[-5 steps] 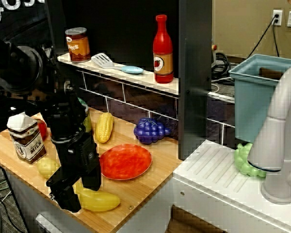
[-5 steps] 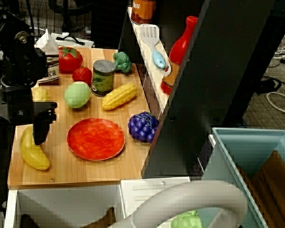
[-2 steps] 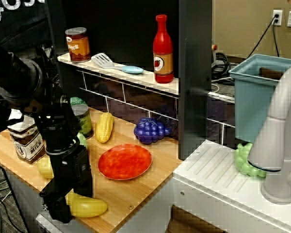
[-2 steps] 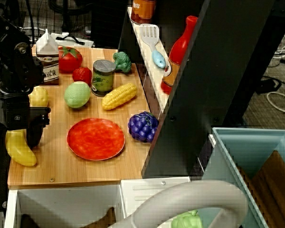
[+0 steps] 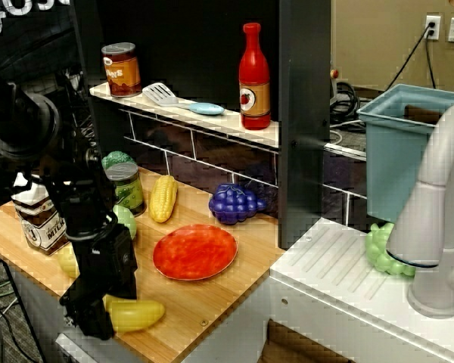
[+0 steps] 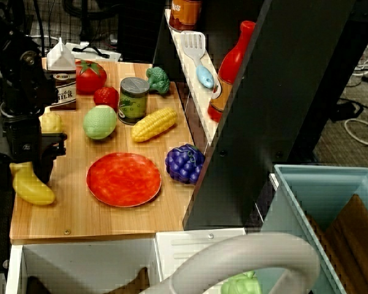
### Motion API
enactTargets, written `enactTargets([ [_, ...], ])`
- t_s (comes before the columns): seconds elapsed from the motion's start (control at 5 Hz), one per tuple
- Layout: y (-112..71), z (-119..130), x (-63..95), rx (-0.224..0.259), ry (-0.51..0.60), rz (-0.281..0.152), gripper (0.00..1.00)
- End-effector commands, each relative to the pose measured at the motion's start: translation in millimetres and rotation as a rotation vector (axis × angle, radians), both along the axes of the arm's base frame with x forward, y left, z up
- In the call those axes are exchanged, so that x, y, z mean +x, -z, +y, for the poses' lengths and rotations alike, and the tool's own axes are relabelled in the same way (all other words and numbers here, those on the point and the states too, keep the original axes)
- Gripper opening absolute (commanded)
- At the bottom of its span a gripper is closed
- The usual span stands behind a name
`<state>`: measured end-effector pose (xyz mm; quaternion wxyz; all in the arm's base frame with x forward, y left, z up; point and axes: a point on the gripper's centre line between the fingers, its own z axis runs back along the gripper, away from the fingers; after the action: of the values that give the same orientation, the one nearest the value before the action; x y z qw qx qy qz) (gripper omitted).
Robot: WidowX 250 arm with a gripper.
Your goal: Put banana on plate
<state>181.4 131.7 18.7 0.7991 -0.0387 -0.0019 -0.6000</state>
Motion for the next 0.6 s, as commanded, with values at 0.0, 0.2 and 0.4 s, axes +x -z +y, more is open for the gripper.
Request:
enactTargets([
  [0.0, -57.4, 4.5, 19.0, -0.066, -0.027, 0.013, 0.00],
  [0.2, -83.1, -2.9, 26.8, -0.100, -0.027, 0.009, 0.00],
  [0.4, -79.2, -6.6, 41.2, -0.117, -0.043, 0.039, 0.00],
])
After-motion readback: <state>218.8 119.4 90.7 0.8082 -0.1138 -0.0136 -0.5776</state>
